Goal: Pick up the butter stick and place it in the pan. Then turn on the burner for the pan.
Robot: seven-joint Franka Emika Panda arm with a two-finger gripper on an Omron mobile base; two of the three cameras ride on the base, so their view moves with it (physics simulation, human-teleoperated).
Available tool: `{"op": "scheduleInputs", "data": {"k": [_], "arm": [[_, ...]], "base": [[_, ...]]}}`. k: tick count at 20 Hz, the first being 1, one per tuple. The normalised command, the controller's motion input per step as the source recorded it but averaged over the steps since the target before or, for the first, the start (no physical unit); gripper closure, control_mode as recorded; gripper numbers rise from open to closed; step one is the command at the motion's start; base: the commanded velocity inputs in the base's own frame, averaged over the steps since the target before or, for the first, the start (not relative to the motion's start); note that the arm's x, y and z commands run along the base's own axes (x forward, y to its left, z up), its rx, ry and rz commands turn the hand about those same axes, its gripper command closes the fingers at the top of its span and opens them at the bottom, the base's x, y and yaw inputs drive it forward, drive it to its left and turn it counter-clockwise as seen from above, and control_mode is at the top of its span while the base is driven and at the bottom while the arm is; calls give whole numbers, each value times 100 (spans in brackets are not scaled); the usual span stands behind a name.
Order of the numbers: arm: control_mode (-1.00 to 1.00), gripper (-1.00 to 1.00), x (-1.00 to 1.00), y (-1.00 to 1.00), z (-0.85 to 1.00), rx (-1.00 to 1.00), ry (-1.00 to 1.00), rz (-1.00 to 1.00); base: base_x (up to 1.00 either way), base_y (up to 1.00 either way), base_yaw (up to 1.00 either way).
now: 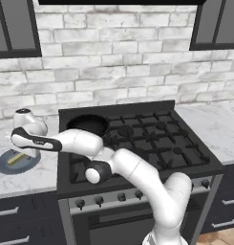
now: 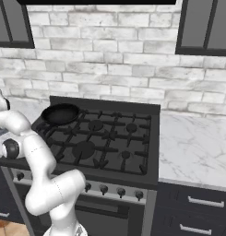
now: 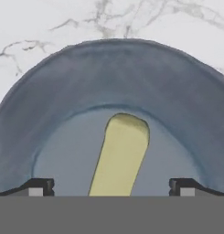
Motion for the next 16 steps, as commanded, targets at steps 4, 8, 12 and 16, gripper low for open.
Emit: {"op": "scheduleInputs", "data": {"k": [4, 8, 12, 16], "arm": [[-100, 100, 7, 6, -4, 0, 8, 0], [-100, 100, 0, 0, 0, 0, 2, 0], [-100, 100, 0, 0, 0, 0, 0, 0], [-100, 100, 2, -22, 6, 0, 0, 0]], "base": [[0, 0, 0], [0, 0, 0], [0, 0, 0], [0, 0, 0]]}}
